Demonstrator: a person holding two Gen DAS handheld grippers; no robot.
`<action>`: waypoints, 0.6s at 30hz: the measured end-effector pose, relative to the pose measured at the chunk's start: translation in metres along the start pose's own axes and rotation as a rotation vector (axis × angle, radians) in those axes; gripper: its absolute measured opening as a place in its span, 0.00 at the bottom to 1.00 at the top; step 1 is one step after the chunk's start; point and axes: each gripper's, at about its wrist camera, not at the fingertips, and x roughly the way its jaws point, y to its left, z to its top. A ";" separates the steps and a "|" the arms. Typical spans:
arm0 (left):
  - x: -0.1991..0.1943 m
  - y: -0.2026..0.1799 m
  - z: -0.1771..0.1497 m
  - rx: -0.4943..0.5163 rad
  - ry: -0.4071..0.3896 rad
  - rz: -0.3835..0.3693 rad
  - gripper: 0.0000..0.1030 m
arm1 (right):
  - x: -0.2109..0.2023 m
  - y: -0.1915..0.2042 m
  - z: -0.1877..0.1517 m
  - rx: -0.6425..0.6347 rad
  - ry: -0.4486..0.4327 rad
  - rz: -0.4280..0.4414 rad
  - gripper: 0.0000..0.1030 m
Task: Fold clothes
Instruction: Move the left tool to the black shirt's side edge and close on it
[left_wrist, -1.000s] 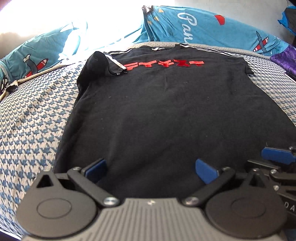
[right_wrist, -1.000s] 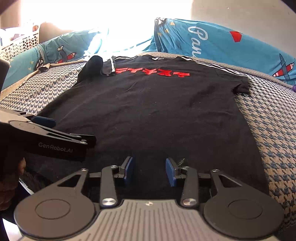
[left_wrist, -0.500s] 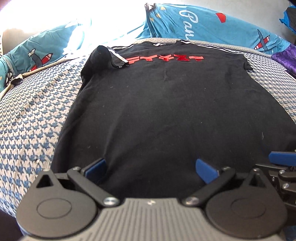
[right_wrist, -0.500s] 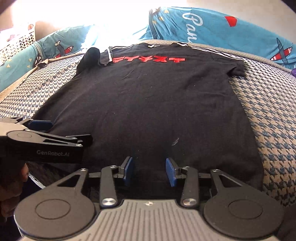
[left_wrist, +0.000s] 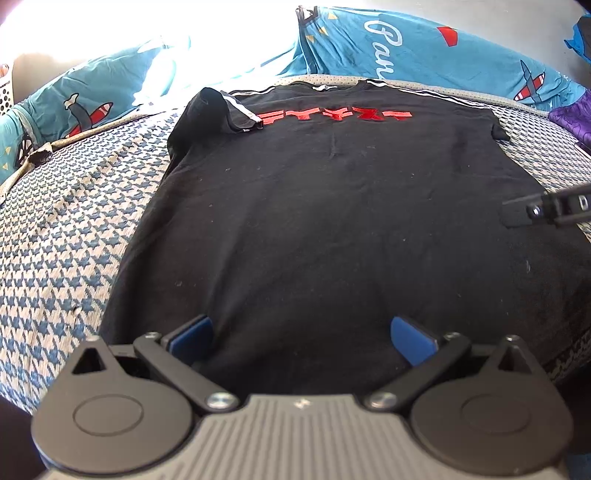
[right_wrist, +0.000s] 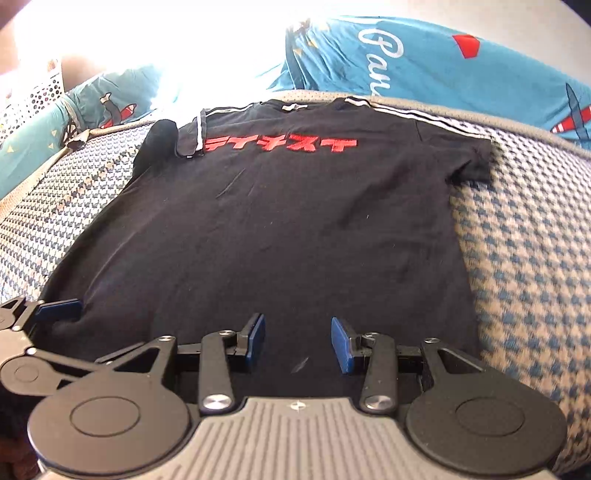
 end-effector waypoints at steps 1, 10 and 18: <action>0.000 0.000 0.000 0.000 0.000 -0.001 1.00 | 0.003 -0.003 0.007 -0.018 -0.003 -0.004 0.38; 0.000 0.001 0.002 0.006 -0.002 -0.001 1.00 | 0.037 -0.036 0.043 0.018 0.007 -0.016 0.38; 0.000 0.000 0.007 0.006 -0.004 0.002 1.00 | 0.050 -0.041 0.039 -0.038 0.072 -0.056 0.46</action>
